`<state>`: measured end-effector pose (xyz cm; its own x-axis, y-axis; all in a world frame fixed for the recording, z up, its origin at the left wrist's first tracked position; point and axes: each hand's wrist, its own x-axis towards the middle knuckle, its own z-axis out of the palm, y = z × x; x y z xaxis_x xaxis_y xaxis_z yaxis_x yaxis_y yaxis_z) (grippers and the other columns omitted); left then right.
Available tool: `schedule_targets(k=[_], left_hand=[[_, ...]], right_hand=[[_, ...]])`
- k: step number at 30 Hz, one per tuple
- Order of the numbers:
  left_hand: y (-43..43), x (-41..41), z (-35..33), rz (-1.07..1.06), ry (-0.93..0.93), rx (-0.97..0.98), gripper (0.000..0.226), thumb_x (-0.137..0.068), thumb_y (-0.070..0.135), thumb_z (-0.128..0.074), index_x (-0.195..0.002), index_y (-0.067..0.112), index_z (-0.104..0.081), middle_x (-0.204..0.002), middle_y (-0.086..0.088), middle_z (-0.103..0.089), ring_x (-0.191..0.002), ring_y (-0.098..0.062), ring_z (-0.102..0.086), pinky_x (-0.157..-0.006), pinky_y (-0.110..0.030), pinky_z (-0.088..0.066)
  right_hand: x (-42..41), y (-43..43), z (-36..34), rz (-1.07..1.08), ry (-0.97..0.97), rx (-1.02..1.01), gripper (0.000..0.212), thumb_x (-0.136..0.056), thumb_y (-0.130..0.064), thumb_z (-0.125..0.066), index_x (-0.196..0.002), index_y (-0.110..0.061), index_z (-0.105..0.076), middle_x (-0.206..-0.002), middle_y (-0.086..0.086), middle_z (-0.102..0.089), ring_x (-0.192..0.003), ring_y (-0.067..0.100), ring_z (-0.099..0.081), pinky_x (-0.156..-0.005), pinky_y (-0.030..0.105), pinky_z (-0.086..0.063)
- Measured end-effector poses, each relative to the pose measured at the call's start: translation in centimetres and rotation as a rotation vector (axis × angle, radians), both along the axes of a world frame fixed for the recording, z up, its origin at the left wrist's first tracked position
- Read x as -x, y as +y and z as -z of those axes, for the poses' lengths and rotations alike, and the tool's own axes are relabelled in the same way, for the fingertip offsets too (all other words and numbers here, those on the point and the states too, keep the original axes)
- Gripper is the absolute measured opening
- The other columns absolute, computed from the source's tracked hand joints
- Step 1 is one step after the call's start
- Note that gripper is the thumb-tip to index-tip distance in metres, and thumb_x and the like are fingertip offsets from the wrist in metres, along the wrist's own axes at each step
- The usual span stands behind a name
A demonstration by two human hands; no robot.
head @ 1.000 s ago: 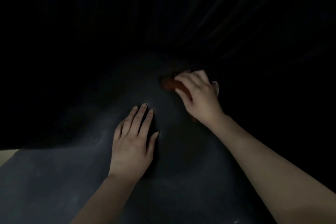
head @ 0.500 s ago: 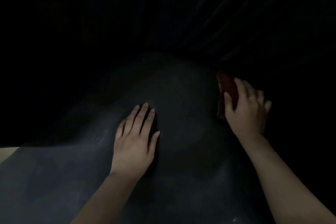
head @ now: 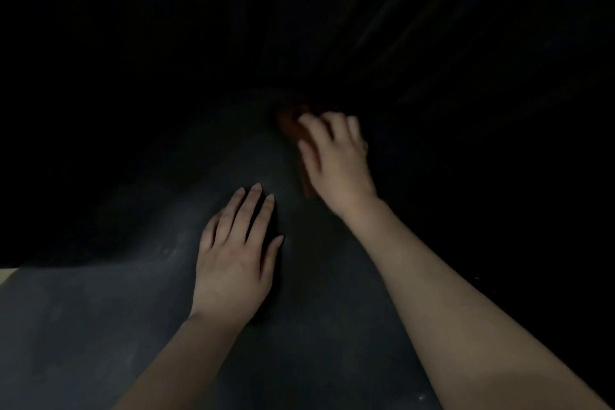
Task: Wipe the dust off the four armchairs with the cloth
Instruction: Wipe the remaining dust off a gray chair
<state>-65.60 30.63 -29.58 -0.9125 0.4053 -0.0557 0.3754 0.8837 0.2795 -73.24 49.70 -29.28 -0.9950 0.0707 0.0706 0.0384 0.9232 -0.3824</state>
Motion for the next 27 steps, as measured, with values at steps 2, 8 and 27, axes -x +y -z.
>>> schedule_targets(k=[2, 8, 27], left_hand=[[0.0, 0.0, -0.1, -0.003, -0.001, -0.005, 0.056, -0.098, 0.040, -0.039, -0.145, 0.012, -0.046, -0.155, -0.007, -0.038, -0.144, -0.024, -0.029, -0.113, -0.037, -0.021], [0.0, 0.0, -0.5, -0.002, -0.014, -0.003, 0.057, -0.098, 0.041, -0.037, -0.146, 0.012, -0.044, -0.155, -0.007, -0.037, -0.144, -0.025, -0.029, -0.113, -0.040, -0.021], [2.2, -0.2, -1.4, 0.069, -0.027, -0.030, 0.061, -0.096, 0.044, -0.035, -0.146, 0.009, -0.044, -0.154, -0.010, -0.039, -0.142, -0.030, -0.032, -0.110, -0.049, -0.030]], right_hand=[[-2.9, -0.2, -0.1, -0.143, 0.016, 0.011, 0.039, -0.093, -0.023, -0.057, -0.132, -0.017, -0.057, -0.129, 0.016, -0.053, -0.115, 0.036, -0.047, -0.089, 0.053, -0.047], [-10.0, 5.2, -0.1, 0.023, 0.066, -0.022, 0.038, -0.090, -0.022, -0.050, -0.126, -0.015, -0.058, -0.122, 0.018, -0.056, -0.110, 0.037, -0.052, -0.091, 0.053, -0.048], [-16.2, 8.9, -1.5, 0.861, -0.080, 0.027, 0.037, -0.098, -0.022, -0.052, -0.136, -0.017, -0.053, -0.134, 0.014, -0.048, -0.124, 0.034, -0.044, -0.101, 0.050, -0.043]])
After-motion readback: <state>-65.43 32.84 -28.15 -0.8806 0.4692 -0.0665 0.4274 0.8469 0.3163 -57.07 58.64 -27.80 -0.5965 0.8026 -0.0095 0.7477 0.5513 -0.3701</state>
